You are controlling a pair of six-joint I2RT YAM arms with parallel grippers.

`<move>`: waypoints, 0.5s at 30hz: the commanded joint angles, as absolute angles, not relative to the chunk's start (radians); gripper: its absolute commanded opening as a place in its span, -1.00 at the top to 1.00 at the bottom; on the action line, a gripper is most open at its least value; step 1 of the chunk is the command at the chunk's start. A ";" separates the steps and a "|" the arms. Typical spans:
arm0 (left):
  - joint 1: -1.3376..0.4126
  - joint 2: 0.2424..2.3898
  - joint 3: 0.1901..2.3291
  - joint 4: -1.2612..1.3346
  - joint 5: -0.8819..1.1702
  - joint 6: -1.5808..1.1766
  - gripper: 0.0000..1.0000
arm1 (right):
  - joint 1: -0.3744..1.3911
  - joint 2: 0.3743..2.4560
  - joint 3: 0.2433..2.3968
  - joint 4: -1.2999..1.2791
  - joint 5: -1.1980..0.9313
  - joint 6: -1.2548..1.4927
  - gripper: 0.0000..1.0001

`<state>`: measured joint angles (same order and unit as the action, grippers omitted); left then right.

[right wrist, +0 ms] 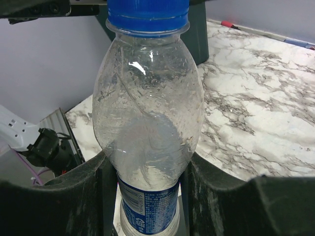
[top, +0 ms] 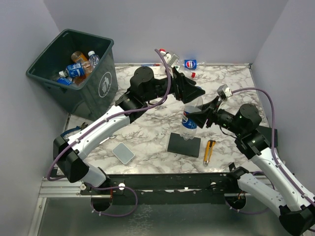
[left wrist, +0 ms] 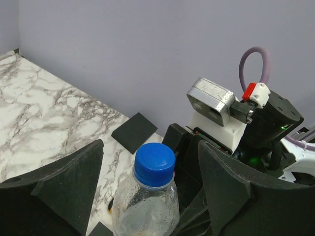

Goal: Put the plastic bottles in the bin
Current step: Pick up the plastic bottle at the center of the board.

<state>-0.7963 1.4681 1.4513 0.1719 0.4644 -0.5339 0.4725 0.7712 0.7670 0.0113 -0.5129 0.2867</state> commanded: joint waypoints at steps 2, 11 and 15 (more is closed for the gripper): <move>-0.813 1.476 1.463 0.124 0.470 -0.498 -0.45 | 0.482 0.783 0.803 0.015 -0.538 0.279 0.35; -0.820 1.478 1.457 0.118 0.474 -0.478 0.05 | 0.485 0.792 0.805 0.014 -0.541 0.279 0.35; -0.826 1.483 1.453 0.111 0.482 -0.474 -0.25 | 0.485 0.792 0.808 0.009 -0.543 0.277 0.35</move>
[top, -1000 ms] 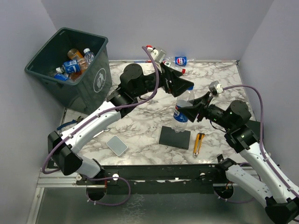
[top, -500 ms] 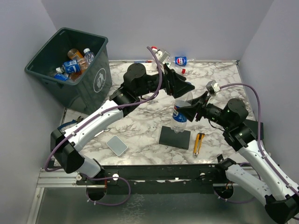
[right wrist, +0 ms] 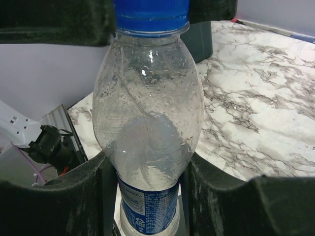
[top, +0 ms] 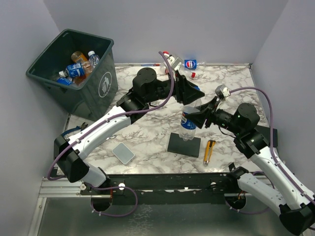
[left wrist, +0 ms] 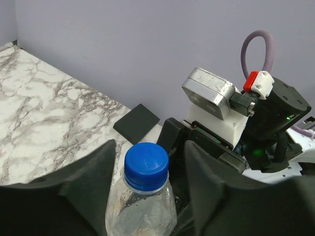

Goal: Put the plastic bottles in the bin
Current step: Pick up the plastic bottle at the center of the board.

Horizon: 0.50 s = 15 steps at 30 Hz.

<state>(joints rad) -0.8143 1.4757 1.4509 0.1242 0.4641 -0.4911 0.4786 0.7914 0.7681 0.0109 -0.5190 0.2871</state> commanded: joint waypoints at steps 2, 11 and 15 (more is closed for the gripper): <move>-0.830 1.482 1.449 0.106 0.477 -0.470 -0.31 | 0.485 0.792 0.810 0.008 -0.546 0.276 0.35; -0.831 1.480 1.446 0.087 0.474 -0.452 0.87 | 0.486 0.790 0.816 0.003 -0.543 0.282 0.36; -0.831 1.467 1.445 0.080 0.442 -0.443 1.00 | 0.485 0.791 0.828 0.003 -0.553 0.306 -0.40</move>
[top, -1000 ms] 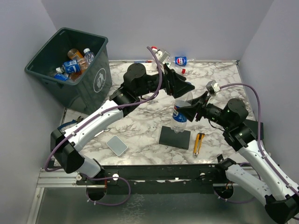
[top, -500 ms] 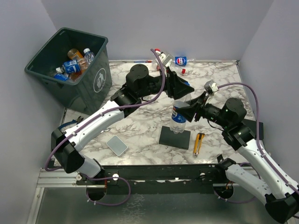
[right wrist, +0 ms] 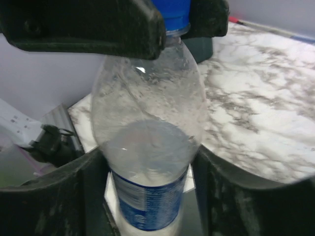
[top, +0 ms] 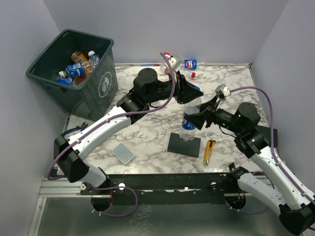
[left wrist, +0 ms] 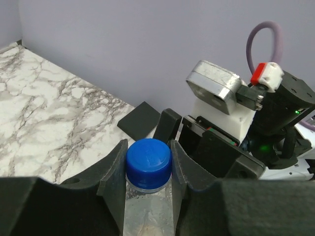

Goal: Put the plastic bottles in the bin
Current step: Pick up the plastic bottle at the center of the board, then place the plastic bottle in the trash bin.

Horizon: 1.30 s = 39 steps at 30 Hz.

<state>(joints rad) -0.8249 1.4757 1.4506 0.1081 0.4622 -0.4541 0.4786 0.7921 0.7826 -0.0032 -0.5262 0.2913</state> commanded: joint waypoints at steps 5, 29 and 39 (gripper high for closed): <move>-0.830 1.418 1.434 0.078 0.320 -0.418 1.00 | 0.485 0.802 0.888 0.003 -0.685 0.384 -1.00; -0.796 1.097 1.502 0.071 -0.469 0.080 1.00 | 0.486 0.528 0.792 -0.027 -0.209 0.464 -1.00; -0.796 1.075 1.521 0.337 -0.830 0.515 1.00 | 0.485 0.564 0.631 0.036 -0.252 0.576 -0.98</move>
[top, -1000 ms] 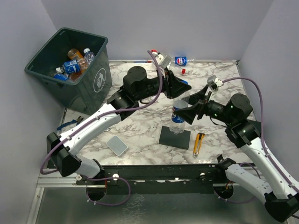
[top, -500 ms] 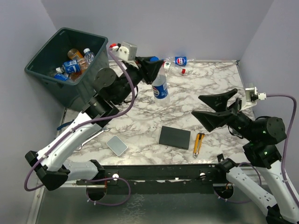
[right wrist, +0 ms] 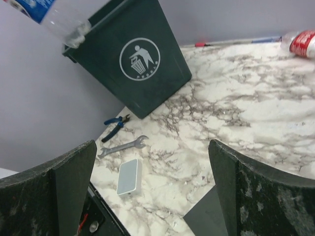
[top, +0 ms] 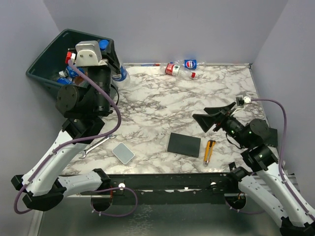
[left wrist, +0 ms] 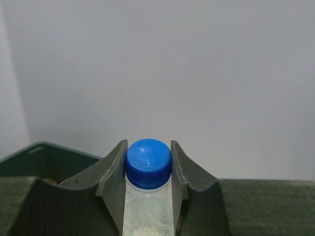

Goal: Put the plastic bottles in the bin
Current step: Place the plastic bottle in the trash bin.

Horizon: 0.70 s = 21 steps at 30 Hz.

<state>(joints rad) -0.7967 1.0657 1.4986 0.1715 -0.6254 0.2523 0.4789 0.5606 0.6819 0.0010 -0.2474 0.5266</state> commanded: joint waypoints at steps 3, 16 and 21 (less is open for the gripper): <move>-0.791 1.106 1.513 0.515 -0.877 0.696 1.00 | 0.486 0.562 0.585 0.053 -0.276 0.606 -0.97; -0.197 1.412 1.617 0.670 -0.722 0.385 1.00 | 0.485 0.515 0.565 0.003 -0.269 0.626 -0.96; -0.101 1.556 1.630 0.725 -0.747 0.237 0.99 | 0.486 0.493 0.574 0.009 -0.254 0.616 -0.96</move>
